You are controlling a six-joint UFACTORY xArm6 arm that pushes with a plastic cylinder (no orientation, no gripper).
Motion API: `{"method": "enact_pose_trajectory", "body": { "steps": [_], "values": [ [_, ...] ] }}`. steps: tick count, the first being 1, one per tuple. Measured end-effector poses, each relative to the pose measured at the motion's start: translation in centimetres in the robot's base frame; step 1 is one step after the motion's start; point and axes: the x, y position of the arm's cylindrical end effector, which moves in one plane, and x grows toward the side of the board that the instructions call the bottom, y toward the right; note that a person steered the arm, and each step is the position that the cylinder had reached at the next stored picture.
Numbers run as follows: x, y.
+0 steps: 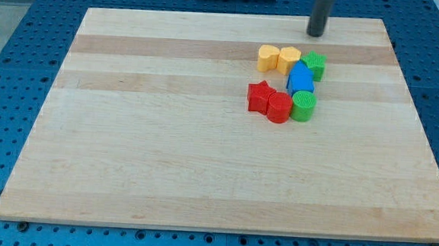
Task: Move the yellow heart slightly right
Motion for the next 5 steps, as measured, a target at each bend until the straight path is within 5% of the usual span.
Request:
{"method": "enact_pose_trajectory", "body": {
  "steps": [3,5],
  "values": [
    [2.1,-11.8],
    [6.4,-13.3]
  ]
}}
